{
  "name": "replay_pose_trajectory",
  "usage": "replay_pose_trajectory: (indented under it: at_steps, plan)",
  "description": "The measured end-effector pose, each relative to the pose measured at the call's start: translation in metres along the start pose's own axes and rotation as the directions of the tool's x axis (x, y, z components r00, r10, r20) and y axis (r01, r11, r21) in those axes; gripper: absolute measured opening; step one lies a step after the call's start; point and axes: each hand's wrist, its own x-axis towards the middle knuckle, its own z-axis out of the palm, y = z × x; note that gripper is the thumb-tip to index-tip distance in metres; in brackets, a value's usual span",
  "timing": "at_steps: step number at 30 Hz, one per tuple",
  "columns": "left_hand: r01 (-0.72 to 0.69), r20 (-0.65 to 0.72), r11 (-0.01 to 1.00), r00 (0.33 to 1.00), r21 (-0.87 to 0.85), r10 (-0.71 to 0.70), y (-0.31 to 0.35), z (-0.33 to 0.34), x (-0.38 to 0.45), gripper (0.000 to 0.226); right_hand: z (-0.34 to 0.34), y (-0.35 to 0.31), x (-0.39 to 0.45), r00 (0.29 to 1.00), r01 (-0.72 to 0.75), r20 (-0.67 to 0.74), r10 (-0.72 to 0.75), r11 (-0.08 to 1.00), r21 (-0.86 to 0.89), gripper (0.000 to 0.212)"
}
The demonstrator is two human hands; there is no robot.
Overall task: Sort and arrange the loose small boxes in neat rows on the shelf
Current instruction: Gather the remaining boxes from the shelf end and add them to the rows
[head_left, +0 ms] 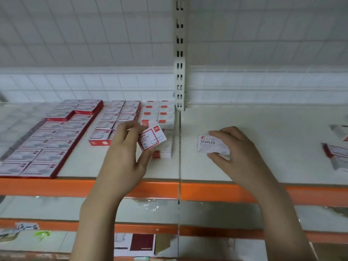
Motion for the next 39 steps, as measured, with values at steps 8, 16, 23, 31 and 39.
replay_pose_trajectory:
  at_steps: [8, 16, 23, 31, 39]
  plan:
    - [0.015, 0.025, 0.994, 1.000, 0.112, -0.018, -0.046, -0.030, -0.009, 0.047, 0.035, -0.047, 0.008, 0.999, 0.028, 0.045, -0.027, 1.000, -0.015, 0.043]
    - [0.031, 0.030, 0.996, 0.999, 0.089, -0.033, -0.046, -0.026, -0.010, 0.046, 0.037, -0.049, 0.014, 0.996, 0.055, 0.073, -0.053, 0.998, -0.021, 0.044]
    - [0.045, 0.099, 0.995, 0.994, 0.084, -0.053, -0.047, -0.020, -0.012, 0.046, 0.039, -0.040, 0.016, 0.998, 0.038, 0.059, -0.036, 0.999, -0.032, 0.043]
    - [0.116, 0.112, 0.990, 0.986, 0.078, -0.125, -0.086, -0.039, -0.024, 0.049, 0.069, -0.074, 0.034, 0.993, 0.074, 0.093, -0.070, 0.997, -0.035, 0.048]
    - [0.058, 0.254, 0.998, 0.965, 0.032, -0.064, -0.158, -0.064, -0.023, 0.048, 0.123, -0.140, 0.052, 0.999, 0.018, 0.048, -0.016, 0.999, -0.038, 0.048]
